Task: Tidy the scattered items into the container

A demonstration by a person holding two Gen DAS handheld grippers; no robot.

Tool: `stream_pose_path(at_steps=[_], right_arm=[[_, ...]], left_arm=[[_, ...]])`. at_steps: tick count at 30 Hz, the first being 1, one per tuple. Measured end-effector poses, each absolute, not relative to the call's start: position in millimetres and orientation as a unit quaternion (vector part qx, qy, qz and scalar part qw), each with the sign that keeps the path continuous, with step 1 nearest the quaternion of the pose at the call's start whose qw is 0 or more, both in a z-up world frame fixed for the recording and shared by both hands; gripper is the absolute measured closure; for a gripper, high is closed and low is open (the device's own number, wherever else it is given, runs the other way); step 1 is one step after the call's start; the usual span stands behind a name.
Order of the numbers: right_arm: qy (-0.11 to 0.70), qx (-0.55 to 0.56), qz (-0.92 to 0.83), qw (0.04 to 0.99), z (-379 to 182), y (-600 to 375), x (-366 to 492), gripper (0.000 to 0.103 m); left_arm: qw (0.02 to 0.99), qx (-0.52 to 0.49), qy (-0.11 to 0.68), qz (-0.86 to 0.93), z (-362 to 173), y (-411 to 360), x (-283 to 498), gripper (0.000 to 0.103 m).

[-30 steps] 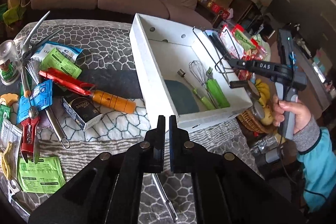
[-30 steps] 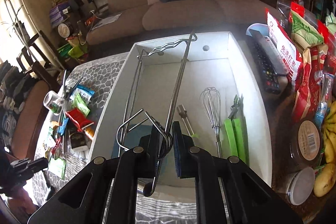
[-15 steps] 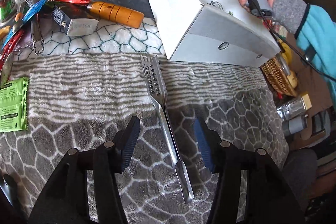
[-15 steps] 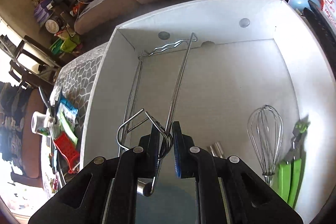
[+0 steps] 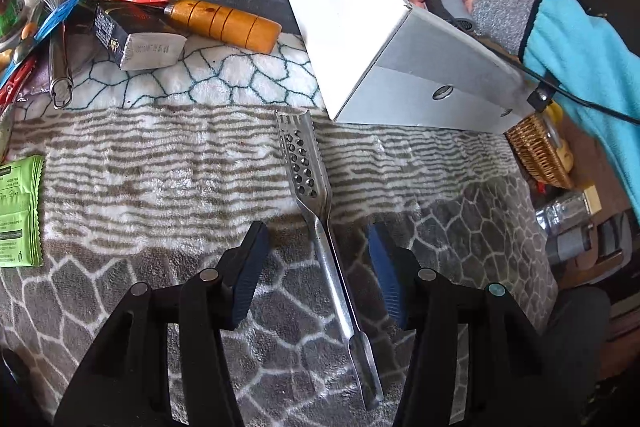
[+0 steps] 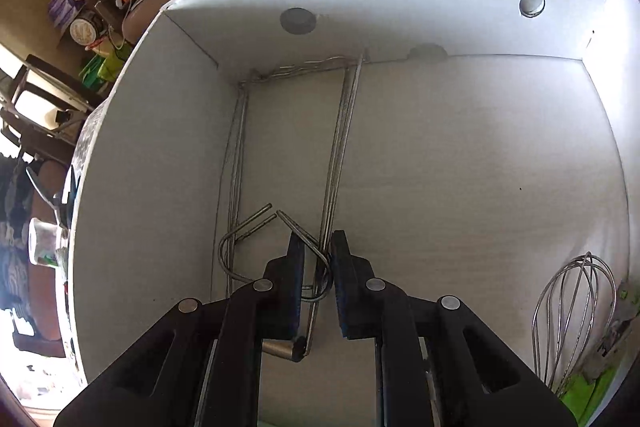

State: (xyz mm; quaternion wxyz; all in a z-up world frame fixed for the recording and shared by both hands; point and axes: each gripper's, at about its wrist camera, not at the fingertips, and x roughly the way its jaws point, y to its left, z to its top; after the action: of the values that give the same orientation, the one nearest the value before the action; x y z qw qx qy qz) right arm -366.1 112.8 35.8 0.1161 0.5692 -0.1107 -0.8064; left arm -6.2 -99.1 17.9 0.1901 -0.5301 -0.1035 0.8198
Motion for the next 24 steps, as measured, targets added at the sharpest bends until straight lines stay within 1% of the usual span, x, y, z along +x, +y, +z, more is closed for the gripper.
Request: stream_pose_path(at_steps=[2, 3, 4, 5, 6, 8, 10, 11, 12, 14, 15, 17, 21, 22, 23, 24], right_arm=[[-0.115, 0.566, -0.810, 0.106, 42.1, 118.0, -362.9, 0.079], [-0.114, 0.560, -0.815, 0.100, 49.1, 120.8, -360.1, 0.071], [-0.105, 0.552, -0.822, 0.095, 58.0, 122.6, -356.2, 0.065], [-0.092, 0.545, -0.828, 0.090, 67.4, 123.9, -352.0, 0.062], [-0.081, 0.541, -0.832, 0.088, 76.6, 125.2, -346.5, 0.054], [-0.068, 0.524, -0.844, 0.090, 100.2, 127.6, -328.5, 0.053], [-0.065, 0.496, -0.859, 0.110, 128.9, 126.4, -301.3, 0.053], [-0.060, 0.483, -0.865, 0.121, 142.4, 126.0, -286.5, 0.053], [-0.055, 0.471, -0.871, 0.128, 153.7, 129.0, -268.5, 0.051], [-0.056, 0.447, -0.881, 0.142, 171.2, 134.9, -231.2, 0.047], [-0.058, 0.441, -0.883, 0.149, 175.4, 136.9, -213.2, 0.043], [-0.068, 0.437, -0.882, 0.160, 178.9, 135.7, -182.2, 0.042], [-0.089, 0.440, -0.878, 0.166, 168.8, 141.0, -121.1, 0.042], [-0.087, 0.439, -0.880, 0.159, 165.4, 140.2, -108.0, 0.042], [-0.085, 0.439, -0.881, 0.154, 161.8, 140.0, -94.0, 0.042], [-0.083, 0.440, -0.881, 0.153, 158.4, 140.1, -81.9, 0.042]], left_arm=[[0.189, -0.530, -0.097, 0.821, 18.3, -95.9, -5.6, 0.054], [0.189, -0.530, -0.096, 0.821, 18.5, -94.5, -5.8, 0.054], [0.187, -0.530, -0.093, 0.822, 19.0, -93.1, -5.8, 0.054], [0.185, -0.530, -0.092, 0.822, 19.5, -91.6, -5.4, 0.054], [0.183, -0.530, -0.090, 0.823, 19.5, -90.0, -4.9, 0.054], [0.175, -0.529, -0.081, 0.826, 19.4, -85.8, -3.4, 0.055], [0.167, -0.529, -0.077, 0.829, 18.9, -83.2, -2.9, 0.062], [0.164, -0.529, -0.075, 0.829, 18.6, -82.2, -3.2, 0.071], [0.160, -0.528, -0.074, 0.831, 18.2, -81.6, -3.5, 0.075], [0.154, -0.528, -0.077, 0.832, 17.7, -81.0, -4.0, 0.075], [0.150, -0.528, -0.079, 0.832, 17.8, -80.3, -4.0, 0.075], [0.140, -0.529, -0.077, 0.833, 18.2, -77.5, -3.8, 0.075], [0.120, -0.525, -0.063, 0.841, 18.3, -69.8, 0.0, 0.075], [0.115, -0.522, -0.056, 0.843, 17.9, -67.6, 1.0, 0.077], [0.112, -0.521, -0.055, 0.845, 17.1, -66.9, 1.4, 0.090], [0.112, -0.521, -0.062, 0.844, 16.5, -68.2, 0.9, 0.090]])
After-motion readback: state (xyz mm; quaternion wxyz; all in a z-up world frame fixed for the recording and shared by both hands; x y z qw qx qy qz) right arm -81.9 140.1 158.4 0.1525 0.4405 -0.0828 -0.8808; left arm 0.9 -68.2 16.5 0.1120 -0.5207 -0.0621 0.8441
